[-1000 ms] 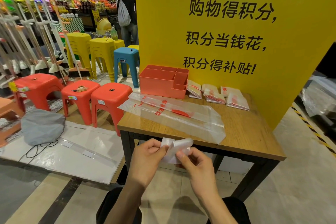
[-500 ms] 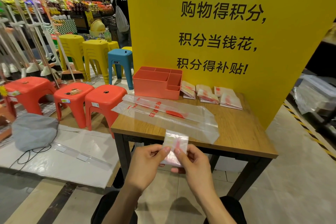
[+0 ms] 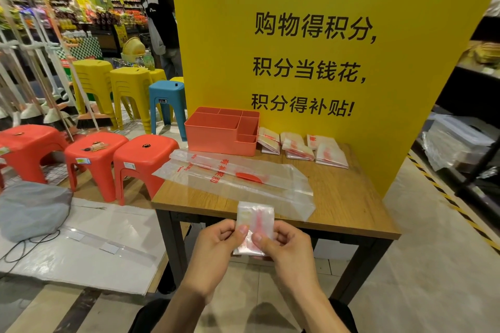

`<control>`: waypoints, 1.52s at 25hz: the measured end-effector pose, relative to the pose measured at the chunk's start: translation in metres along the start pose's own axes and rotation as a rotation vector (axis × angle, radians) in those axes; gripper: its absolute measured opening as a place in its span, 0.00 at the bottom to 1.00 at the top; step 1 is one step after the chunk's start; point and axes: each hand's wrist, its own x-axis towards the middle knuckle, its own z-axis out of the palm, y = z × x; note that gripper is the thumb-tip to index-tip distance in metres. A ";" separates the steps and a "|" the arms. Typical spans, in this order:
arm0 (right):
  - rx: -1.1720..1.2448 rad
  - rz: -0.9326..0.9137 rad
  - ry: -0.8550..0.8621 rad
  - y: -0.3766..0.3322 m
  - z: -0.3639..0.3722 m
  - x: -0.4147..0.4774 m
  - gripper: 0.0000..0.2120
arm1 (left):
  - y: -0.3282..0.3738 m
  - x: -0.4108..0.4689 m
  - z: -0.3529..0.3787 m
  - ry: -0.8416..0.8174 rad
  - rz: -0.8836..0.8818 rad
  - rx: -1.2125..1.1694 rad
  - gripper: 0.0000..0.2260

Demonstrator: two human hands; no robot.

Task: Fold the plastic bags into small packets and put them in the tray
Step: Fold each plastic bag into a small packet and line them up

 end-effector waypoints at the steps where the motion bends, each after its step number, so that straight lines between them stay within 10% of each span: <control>1: 0.013 0.016 -0.014 0.000 -0.004 0.003 0.07 | 0.000 0.005 0.000 -0.024 0.017 0.031 0.10; 10: 0.145 0.063 -0.040 -0.011 -0.034 0.029 0.12 | 0.011 0.050 0.023 -0.016 0.019 0.099 0.18; 16: -1.046 -0.608 0.200 -0.013 -0.033 0.030 0.39 | 0.028 0.079 0.068 0.167 -0.023 0.055 0.11; 30: -1.489 -1.030 0.105 -0.030 -0.113 0.125 0.10 | 0.042 0.170 0.101 -0.031 -0.408 -0.305 0.08; 38: -1.630 -0.939 0.149 -0.024 -0.099 0.144 0.21 | 0.045 0.188 0.106 0.204 -0.301 -0.275 0.08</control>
